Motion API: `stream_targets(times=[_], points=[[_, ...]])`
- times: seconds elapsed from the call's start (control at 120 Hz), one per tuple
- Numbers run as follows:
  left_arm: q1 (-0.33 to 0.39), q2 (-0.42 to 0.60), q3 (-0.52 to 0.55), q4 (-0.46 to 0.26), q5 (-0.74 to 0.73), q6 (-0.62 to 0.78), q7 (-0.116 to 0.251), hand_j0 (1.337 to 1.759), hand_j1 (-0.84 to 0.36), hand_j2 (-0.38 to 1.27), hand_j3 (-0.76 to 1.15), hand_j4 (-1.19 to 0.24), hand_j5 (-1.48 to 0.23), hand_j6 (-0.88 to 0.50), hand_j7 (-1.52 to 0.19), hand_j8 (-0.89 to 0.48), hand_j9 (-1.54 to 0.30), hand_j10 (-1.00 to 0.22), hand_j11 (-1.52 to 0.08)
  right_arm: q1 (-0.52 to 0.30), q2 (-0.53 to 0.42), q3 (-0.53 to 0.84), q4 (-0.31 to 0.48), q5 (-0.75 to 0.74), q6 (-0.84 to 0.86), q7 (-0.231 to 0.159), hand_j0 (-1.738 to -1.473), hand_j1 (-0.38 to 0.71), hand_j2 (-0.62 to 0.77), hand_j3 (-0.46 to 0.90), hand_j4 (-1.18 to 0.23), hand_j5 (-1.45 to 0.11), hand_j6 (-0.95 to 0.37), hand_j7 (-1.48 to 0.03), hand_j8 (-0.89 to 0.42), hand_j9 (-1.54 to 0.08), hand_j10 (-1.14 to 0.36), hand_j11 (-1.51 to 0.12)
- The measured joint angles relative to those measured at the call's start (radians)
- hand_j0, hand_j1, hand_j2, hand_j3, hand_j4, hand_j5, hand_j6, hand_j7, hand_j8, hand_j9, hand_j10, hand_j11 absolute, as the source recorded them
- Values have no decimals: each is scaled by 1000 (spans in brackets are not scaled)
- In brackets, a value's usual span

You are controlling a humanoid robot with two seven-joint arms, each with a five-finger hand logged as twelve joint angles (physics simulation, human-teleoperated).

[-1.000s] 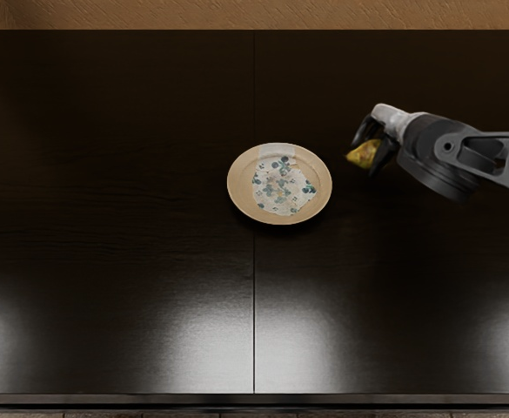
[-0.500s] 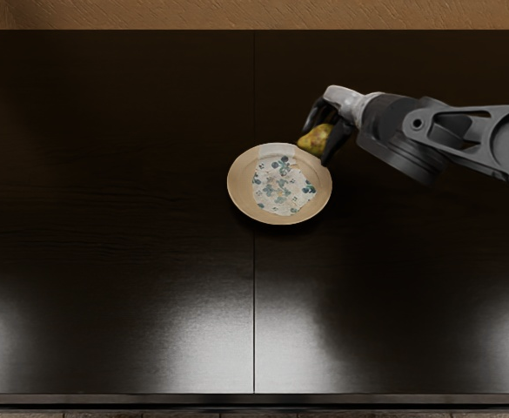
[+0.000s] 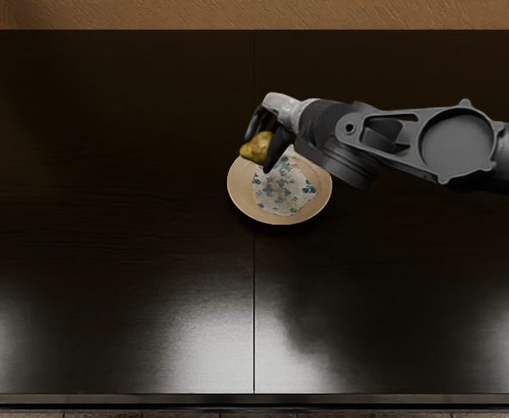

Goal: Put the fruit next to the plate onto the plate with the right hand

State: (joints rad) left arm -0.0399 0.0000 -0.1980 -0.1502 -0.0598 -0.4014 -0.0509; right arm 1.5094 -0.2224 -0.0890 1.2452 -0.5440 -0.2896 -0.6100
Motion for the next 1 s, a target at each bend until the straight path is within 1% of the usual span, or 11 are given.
stream_targets(times=[0.125,0.208,0.275,0.358,0.45,0.517,0.617,0.667,0.792,0.875,1.0], points=[[0,0,0,0,0,0,0,1658,333,3,0,-13,-17,-13,-17,-13,-17,-13,-17,-27,22,-1,-34,-8,0,0,-1657,273,265,-2,-698,-1019,-416,-956,-345,-1027,-563,-1041],[0,0,0,0,0,0,0,1658,334,3,0,-13,-17,-13,-17,-13,-17,-13,-17,-26,37,-8,-56,-7,1,-1,-1657,83,174,0,-480,-698,-292,-656,-245,-703,-390,-713],[0,0,0,0,0,0,0,1658,334,3,0,-13,-17,-13,-17,-13,-17,-13,-17,-24,44,-10,-65,-6,2,-1,-1658,-38,126,0,-346,-504,-211,-473,-177,-507,-282,-514],[0,0,0,0,0,0,0,1658,334,3,0,-13,-17,-13,-17,-13,-17,-13,-17,-21,48,-12,-69,-5,2,-1,-1658,-143,84,0,-230,-335,-141,-315,-118,-337,-187,-342],[0,0,0,0,0,0,0,1658,334,2,0,-13,-17,-13,-17,-13,-17,-13,-17,-23,46,-9,-61,21,0,-1,-1658,-217,54,0,-148,-214,-91,-201,-76,-215,-120,-218],[0,0,0,0,0,0,0,1658,334,2,0,-13,-17,-13,-17,-13,-17,-13,-17,-26,27,19,-20,57,-10,-1,-1658,-254,39,0,-107,-154,-66,-145,-55,-155,-87,-157],[0,0,0,0,0,0,0,1658,334,2,0,-13,-17,-13,-17,-13,-17,-13,-17,-44,-60,120,131,126,-16,-1,-1658,-291,24,0,-66,-95,-41,-89,-35,-95,-54,-97],[0,0,0,0,0,0,0,1658,334,2,0,-13,-17,-13,-17,-13,-17,-13,-17,-82,-97,205,189,162,24,-1,-1658,-304,19,0,-52,-74,-33,-69,-27,-75,-42,-76],[0,0,0,0,0,0,0,1658,334,2,0,-13,-17,-13,-17,-13,-17,-13,-17,-266,-149,506,279,296,293,-1,-1658,-325,10,0,-28,-40,-18,-38,-15,-40,-23,-41],[0,0,0,0,0,0,0,1658,334,2,0,-13,-17,-13,-17,-13,-17,-13,-17,-359,-190,650,308,425,501,-1,-1658,-333,7,0,-19,-27,-12,-25,-10,-27,-15,-27],[1,0,0,0,0,0,0,1658,334,2,0,-13,-17,-13,-17,-13,-17,-13,-17,-492,-315,786,320,590,767,-1,-1658,-340,4,0,-10,-15,-7,-14,-6,-15,-8,-15]])
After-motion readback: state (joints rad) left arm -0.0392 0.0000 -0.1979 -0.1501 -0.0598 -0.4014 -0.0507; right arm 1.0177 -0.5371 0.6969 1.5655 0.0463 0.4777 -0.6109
